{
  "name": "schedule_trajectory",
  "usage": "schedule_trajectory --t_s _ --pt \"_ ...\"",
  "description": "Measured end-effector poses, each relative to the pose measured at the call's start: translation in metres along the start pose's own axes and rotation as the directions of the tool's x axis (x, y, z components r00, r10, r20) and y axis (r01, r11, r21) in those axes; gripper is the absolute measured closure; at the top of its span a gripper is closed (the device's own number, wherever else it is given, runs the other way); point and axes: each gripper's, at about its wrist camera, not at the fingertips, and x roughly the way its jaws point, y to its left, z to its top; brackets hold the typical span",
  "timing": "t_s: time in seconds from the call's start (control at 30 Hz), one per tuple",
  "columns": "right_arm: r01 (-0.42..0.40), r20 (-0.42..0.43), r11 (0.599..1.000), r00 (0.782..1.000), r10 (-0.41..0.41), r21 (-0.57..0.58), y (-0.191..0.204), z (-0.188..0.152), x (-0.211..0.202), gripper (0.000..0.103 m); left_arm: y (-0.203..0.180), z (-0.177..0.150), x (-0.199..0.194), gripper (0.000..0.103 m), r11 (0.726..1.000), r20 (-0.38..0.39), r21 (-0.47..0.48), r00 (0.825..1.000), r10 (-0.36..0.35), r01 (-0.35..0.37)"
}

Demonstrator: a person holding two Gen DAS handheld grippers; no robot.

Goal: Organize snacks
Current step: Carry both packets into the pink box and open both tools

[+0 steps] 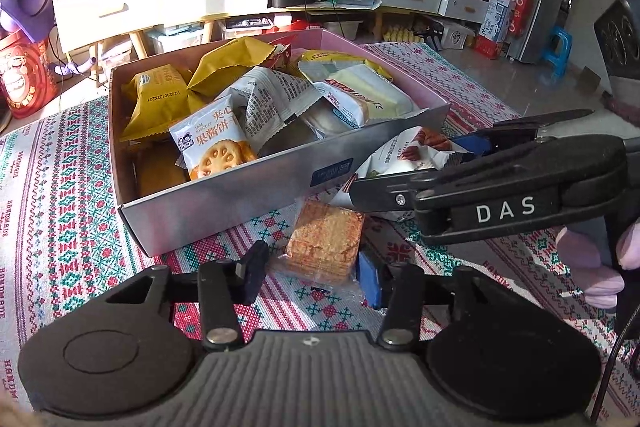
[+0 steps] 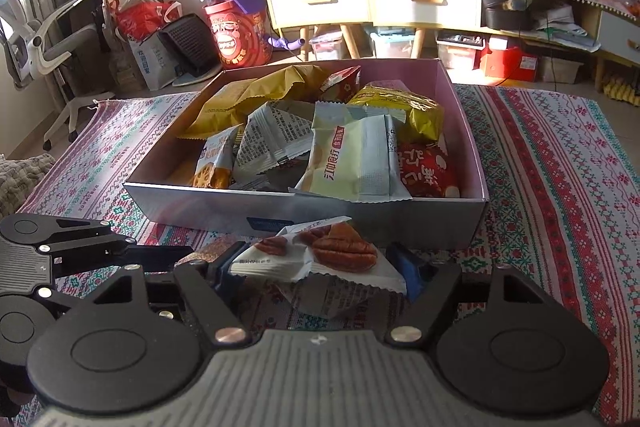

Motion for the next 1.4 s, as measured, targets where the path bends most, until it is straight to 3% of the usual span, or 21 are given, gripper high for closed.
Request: schedule_trajectory --t_s 0.93,1.4 --pt "-0.006 -0.017 1.000 1.000 0.006 0.017 -0.005 0.002 -0.020 0.033 -0.007 -0.004 -0.022 0.050 0.999 -0.048 -0.050 0.999 0.008 -0.011" --pt "-0.029 0.006 0.998 1.000 0.029 0.055 -0.009 0.011 -0.042 0.033 -0.008 0.005 -0.044 0.050 0.995 -0.014 -0.096 1.000 0.023 -0.024"
